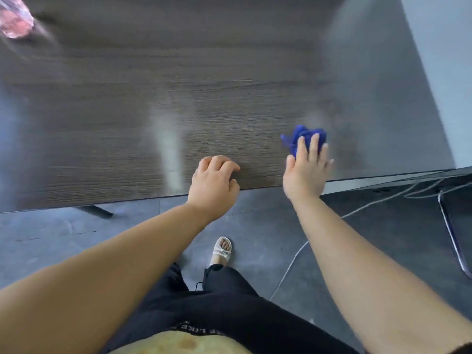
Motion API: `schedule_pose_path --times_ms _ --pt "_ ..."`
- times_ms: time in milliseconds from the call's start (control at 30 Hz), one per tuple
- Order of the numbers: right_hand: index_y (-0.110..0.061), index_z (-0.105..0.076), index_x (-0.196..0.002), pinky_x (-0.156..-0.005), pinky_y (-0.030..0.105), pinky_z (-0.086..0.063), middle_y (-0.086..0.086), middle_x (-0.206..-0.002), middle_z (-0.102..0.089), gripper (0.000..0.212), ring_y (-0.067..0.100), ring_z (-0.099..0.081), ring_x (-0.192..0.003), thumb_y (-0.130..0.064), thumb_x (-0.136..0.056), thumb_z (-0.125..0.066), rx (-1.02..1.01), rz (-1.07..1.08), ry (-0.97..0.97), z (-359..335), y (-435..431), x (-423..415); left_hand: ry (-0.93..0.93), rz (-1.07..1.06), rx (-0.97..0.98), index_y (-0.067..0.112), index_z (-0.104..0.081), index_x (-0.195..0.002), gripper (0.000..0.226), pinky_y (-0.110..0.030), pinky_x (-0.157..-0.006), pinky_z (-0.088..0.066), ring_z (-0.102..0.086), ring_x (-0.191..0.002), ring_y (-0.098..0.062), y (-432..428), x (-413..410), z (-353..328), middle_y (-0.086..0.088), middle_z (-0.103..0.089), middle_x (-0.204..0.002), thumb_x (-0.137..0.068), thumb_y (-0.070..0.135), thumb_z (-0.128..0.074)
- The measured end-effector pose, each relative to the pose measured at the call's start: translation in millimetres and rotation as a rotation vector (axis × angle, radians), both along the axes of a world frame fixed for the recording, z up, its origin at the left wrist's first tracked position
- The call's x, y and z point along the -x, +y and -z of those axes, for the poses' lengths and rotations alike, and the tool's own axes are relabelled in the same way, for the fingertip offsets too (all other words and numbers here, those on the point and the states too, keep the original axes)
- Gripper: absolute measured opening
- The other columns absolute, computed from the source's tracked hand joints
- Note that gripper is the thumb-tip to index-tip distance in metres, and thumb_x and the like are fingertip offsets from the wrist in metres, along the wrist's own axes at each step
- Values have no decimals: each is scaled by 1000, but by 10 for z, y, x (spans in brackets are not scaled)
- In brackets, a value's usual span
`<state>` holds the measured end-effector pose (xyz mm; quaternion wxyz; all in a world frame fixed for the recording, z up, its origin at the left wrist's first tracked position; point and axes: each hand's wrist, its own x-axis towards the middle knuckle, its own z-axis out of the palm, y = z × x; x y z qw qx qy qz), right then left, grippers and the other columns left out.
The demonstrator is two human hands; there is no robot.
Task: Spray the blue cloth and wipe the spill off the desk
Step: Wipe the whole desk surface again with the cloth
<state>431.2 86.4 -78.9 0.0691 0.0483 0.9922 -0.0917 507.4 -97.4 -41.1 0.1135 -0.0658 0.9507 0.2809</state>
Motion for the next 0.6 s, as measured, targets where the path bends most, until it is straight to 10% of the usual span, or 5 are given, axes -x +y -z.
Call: schedule_pose_path --times_ms 167,433,600 --pt "-20 -36 -144 -110 56 -20 4 -155 -23 46 32 -20 -142 -29 -99 -32 -1 -613 -4 32 286 -164 -62 1 50 19 -53 -126 36 -36 -105 -28 -29 -128 -27 126 152 -17 1 -43 -136 -91 20 -47" --pt "-19 -18 -150 -115 52 -7 5 -159 -1 54 31 -2 -145 -34 -100 -32 -33 161 -70 -42 388 396 -118 27 16 20 -53 -125 33 -28 -104 -24 -33 -126 -25 -31 235 -58 1 -47 -134 -93 21 -47" --pt "-16 -45 -138 -106 57 -28 11 -150 -34 54 38 -32 -136 -32 -88 -57 16 -529 27 31 -537 -90 -73 -111 78 16 -54 -125 35 -36 -104 -27 -35 -123 -32 -351 280 -64 -8 -49 -131 -91 16 -49"
